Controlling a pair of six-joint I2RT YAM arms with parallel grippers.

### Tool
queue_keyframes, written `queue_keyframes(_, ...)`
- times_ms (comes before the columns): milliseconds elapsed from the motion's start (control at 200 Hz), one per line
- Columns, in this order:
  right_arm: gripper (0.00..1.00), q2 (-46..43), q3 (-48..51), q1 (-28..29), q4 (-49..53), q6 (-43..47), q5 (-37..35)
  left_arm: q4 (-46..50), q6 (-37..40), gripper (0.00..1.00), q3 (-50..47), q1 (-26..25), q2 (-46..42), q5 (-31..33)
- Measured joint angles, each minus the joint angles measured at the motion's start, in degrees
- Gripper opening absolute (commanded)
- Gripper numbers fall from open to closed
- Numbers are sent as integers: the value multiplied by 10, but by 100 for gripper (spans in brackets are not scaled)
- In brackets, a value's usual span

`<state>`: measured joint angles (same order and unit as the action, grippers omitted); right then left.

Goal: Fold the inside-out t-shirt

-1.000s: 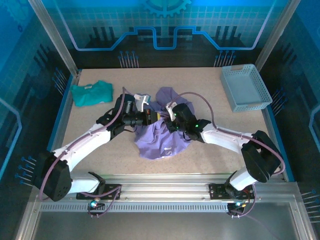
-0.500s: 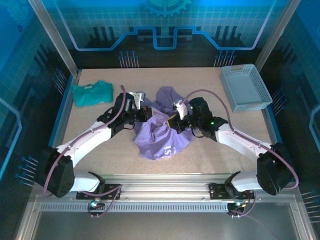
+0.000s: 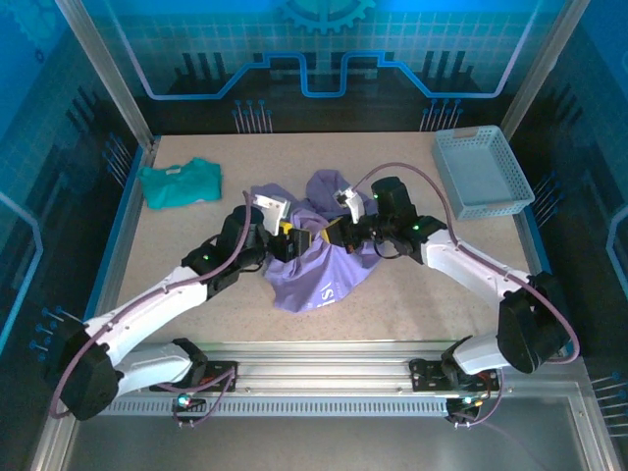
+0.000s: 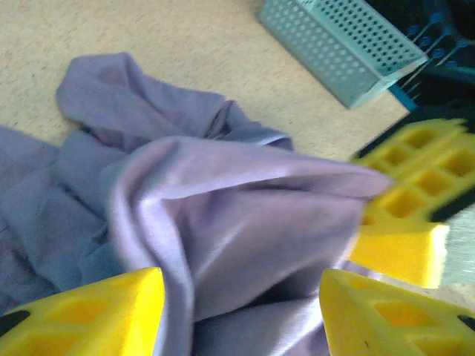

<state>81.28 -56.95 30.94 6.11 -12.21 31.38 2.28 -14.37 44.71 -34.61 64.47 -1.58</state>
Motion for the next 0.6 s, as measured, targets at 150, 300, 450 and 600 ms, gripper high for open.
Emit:
queue_keyframes(150, 0, 4, -2, 0, 12, 0, 0, -6, 15, 46, 2, -1, 17, -30)
queue_keyframes(300, 0, 4, -2, 0, 19, 0, 0, -4, 29, 44, 20, -1, 50, -61)
queue_keyframes(450, 0, 4, -2, 0, 25, 2, -1, -6, 29, 40, 45, -1, 78, -86)
queue_keyframes(600, 0, 4, -2, -5, 32, 4, -12, -4, 30, 36, 60, -1, 101, -97)
